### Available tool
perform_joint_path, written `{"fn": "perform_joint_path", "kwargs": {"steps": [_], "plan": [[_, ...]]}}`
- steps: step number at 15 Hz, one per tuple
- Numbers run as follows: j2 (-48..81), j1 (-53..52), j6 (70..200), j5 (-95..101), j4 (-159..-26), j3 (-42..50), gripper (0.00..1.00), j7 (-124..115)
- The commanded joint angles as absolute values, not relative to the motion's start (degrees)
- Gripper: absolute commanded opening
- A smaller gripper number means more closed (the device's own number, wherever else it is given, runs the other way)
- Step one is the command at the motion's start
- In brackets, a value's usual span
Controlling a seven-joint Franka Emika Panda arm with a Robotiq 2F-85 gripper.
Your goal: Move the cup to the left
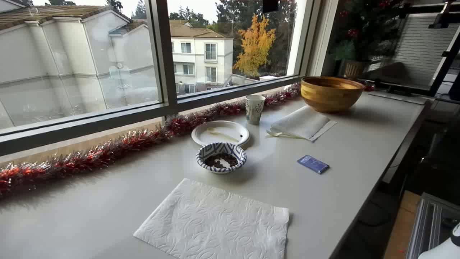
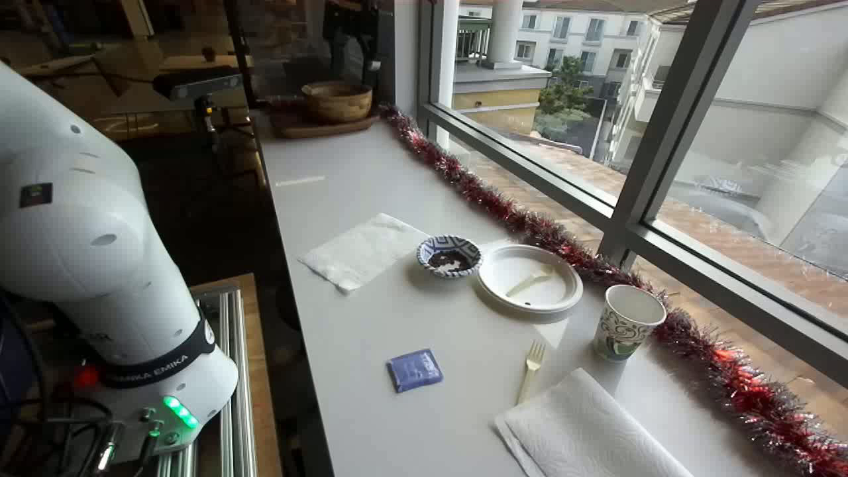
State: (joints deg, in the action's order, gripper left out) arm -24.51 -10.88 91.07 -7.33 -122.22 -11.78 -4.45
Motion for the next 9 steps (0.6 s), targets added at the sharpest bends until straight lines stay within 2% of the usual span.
{"fn": "perform_joint_path", "kwargs": {"steps": [1, 6, 9], "plan": [[-24.4, -10.8, 90.9, -7.3, -122.0, -11.9, 1.0, -4.5], [-24.4, -10.8, 90.9, -7.3, -122.0, -11.9, 1.0, -4.5], [-22.6, -7.9, 99.0, -7.1, -122.2, -9.8, 1.0, -6.6]]}}
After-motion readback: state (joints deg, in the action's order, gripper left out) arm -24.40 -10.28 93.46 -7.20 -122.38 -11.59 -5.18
